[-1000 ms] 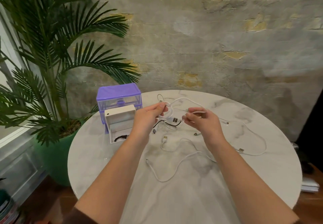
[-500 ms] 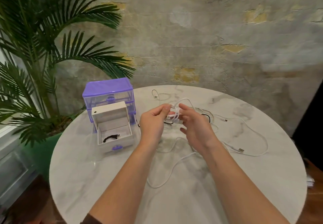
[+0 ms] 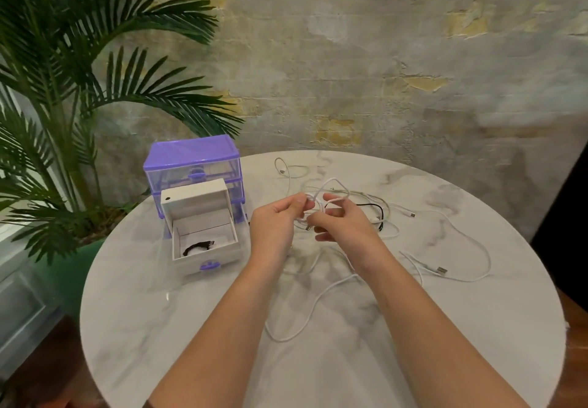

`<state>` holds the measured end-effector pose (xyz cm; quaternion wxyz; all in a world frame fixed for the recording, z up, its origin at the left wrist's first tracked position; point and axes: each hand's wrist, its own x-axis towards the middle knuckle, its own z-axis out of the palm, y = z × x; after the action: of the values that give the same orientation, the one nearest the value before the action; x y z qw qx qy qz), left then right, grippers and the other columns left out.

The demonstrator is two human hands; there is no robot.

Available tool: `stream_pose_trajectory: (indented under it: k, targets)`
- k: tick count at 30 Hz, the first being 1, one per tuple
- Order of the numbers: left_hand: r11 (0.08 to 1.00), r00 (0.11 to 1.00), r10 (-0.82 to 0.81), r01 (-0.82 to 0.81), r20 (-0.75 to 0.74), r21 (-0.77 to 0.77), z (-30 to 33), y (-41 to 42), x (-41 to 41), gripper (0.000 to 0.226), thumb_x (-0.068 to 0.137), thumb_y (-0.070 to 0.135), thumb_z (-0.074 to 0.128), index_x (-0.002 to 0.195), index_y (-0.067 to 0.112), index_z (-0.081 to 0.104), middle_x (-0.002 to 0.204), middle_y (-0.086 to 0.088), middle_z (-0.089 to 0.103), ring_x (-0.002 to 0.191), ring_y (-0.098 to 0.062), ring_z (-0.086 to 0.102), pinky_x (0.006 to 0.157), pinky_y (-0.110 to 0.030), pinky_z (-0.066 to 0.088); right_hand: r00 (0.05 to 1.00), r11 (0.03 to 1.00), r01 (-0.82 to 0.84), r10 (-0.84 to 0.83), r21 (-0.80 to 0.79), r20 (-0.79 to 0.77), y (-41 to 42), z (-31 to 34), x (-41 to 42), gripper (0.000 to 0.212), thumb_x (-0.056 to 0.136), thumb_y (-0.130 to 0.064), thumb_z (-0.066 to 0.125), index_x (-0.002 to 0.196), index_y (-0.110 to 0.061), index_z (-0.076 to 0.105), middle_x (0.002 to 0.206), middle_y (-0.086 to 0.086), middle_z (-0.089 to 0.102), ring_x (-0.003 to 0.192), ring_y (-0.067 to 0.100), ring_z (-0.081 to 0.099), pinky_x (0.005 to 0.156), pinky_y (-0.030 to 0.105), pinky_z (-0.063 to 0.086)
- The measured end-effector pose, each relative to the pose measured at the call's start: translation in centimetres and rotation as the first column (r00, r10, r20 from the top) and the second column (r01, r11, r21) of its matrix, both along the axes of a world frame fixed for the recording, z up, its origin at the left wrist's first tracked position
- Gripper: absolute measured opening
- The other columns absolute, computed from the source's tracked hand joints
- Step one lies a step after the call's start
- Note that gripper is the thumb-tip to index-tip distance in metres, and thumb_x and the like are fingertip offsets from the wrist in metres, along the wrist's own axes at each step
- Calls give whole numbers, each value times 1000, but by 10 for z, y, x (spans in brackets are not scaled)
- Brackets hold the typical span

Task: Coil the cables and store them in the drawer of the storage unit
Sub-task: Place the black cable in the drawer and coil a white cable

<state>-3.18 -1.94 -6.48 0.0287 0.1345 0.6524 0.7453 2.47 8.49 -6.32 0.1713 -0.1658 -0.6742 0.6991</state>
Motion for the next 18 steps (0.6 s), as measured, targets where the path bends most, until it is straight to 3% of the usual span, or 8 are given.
stream_pose_trajectory:
  k: [2,4,8,11,14,16,18]
  targets:
    - [1000,1000,8,-9,22,5,0,0,1,17,91,25,65,94,14,78,89,6,76,81,3,62,68,-6,42,996,999,-32,30,20,82,1,0,1,49,77,-16,75,122,-10,55,108,12,65,73,15,60,68,29,55]
    - [1000,1000,9,-9,26,21,0,0,2,15,90,24,65,93,15,77,88,8,75,80,5,62,67,-3,42,991,998,-49,44,34,130,1,1,4,42,78,-19,75,115,-4,63,95,10,67,66,16,60,64,27,56]
    - [1000,1000,-16,16,4,22,-2,0,5,14,90,19,65,83,22,76,80,10,74,76,-2,61,83,-18,46,992,996,-77,81,-43,99,1,6,11,22,83,-6,67,103,4,69,75,12,67,62,19,58,63,27,57]
    - [1000,1000,5,-5,17,21,-1,-2,4,14,91,22,65,83,20,76,82,9,74,80,-5,62,82,-23,45,993,996,-94,95,-7,67,1,7,13,36,81,1,66,116,-4,59,72,13,68,60,18,58,63,27,57]
    - [997,996,38,-43,86,64,4,-6,2,15,92,26,63,82,21,74,81,10,73,75,-1,60,70,-18,41,994,953,-19,-15,304,109,2,4,12,51,75,-6,68,121,-22,53,67,3,63,58,14,56,60,25,50]
    - [995,989,33,-47,142,92,7,-7,2,16,94,26,61,82,23,72,75,14,72,66,3,55,62,-15,38,989,877,64,-120,476,87,5,0,11,35,72,-12,69,104,-24,61,62,-3,56,56,12,53,57,25,42]
    - [993,981,-1,-22,192,117,9,-7,2,17,96,27,58,87,21,71,75,15,72,69,3,54,63,-14,38,976,822,139,-207,552,63,11,-3,11,16,72,-17,70,86,-23,67,57,-6,54,54,12,51,57,25,39]
